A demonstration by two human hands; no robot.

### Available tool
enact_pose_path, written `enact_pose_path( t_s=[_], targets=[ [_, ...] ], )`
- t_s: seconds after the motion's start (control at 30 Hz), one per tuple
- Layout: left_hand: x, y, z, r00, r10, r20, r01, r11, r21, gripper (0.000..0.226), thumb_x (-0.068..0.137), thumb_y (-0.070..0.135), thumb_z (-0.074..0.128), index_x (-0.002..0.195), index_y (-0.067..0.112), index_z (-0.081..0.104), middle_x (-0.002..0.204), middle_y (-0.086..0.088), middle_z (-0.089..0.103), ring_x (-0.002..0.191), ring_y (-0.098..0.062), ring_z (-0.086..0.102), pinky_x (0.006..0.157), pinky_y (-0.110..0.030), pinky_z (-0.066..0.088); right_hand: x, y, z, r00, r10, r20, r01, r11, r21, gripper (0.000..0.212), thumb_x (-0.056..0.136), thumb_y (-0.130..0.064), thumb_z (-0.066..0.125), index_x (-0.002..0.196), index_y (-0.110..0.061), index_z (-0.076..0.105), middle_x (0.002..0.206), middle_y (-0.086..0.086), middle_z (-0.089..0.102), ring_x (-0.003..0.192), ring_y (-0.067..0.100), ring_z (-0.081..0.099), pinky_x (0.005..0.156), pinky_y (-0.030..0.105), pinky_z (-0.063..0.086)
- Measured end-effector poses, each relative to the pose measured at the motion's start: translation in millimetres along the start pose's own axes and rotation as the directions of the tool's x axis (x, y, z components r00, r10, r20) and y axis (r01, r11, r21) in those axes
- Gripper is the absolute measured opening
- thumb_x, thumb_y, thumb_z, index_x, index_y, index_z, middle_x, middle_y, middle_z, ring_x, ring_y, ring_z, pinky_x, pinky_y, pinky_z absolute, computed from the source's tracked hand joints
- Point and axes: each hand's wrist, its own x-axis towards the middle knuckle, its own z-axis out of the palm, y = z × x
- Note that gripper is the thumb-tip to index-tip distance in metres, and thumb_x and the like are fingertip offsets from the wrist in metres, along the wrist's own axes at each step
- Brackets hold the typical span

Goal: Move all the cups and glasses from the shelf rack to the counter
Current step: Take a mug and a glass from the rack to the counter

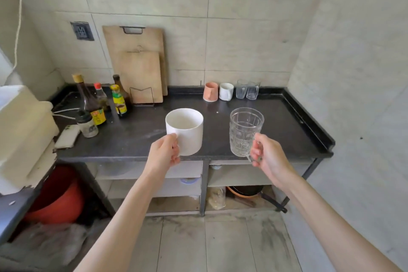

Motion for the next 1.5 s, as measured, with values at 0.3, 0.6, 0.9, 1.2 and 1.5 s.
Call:
enact_pose_path(
  t_s=[0.3, 0.6, 0.9, 1.2, 1.5],
  targets=[
    [138, -17, 46, 0.995, -0.089, 0.051, 0.084, 0.993, 0.087, 0.024, 0.093, 0.026, 0.040, 0.075, 0.013, 0.044, 0.059, -0.002, 0.030, 0.058, -0.017, 0.027, 0.057, -0.029, 0.033, 146, 17, -6, 0.989, 0.138, -0.044, -0.138, 0.990, 0.010, 0.036, 0.091, -0.024, 0.038, 0.056, -0.019, 0.033, 0.048, -0.006, 0.032, 0.053, 0.014, 0.029, 0.055, 0.029, 0.027],
    [306, -54, 119, 0.979, -0.204, 0.026, 0.193, 0.955, 0.223, 0.026, 0.090, 0.028, 0.035, 0.068, 0.019, 0.044, 0.088, 0.004, 0.056, 0.098, -0.013, 0.053, 0.070, -0.027, 0.046, 344, 32, -20, 0.964, 0.265, 0.004, -0.262, 0.956, -0.133, 0.017, 0.081, -0.015, 0.041, 0.072, -0.009, 0.053, 0.093, 0.002, 0.058, 0.082, 0.015, 0.048, 0.069, 0.033, 0.041],
    [422, -93, 168, 0.934, -0.357, -0.025, 0.349, 0.896, 0.275, 0.017, 0.078, 0.028, 0.040, 0.064, 0.025, 0.049, 0.094, 0.006, 0.056, 0.092, -0.013, 0.050, 0.077, -0.027, 0.032, 491, 65, -16, 0.915, 0.401, 0.049, -0.388, 0.906, -0.172, 0.027, 0.082, -0.010, 0.036, 0.081, -0.004, 0.062, 0.099, 0.002, 0.062, 0.091, 0.011, 0.053, 0.077, 0.031, 0.048],
    [484, -124, 184, 0.942, -0.323, -0.091, 0.335, 0.891, 0.306, 0.033, 0.089, 0.021, 0.036, 0.056, 0.027, 0.033, 0.072, 0.008, 0.046, 0.072, -0.010, 0.040, 0.071, -0.023, 0.036, 554, 92, 1, 0.877, 0.478, 0.039, -0.470, 0.873, -0.126, 0.046, 0.076, -0.007, 0.038, 0.038, -0.024, 0.057, 0.110, 0.008, 0.064, 0.083, 0.015, 0.057, 0.099, 0.047, 0.044],
    [513, -136, 190, 0.955, -0.296, 0.003, 0.281, 0.911, 0.303, 0.031, 0.097, 0.029, 0.031, 0.074, 0.014, 0.045, 0.090, 0.008, 0.054, 0.089, -0.007, 0.048, 0.078, -0.015, 0.036, 582, 97, 14, 0.896, 0.441, 0.050, -0.435, 0.896, -0.093, 0.041, 0.081, -0.002, 0.038, 0.045, -0.017, 0.052, 0.103, 0.010, 0.065, 0.086, 0.016, 0.057, 0.088, 0.036, 0.050]
  ],
)
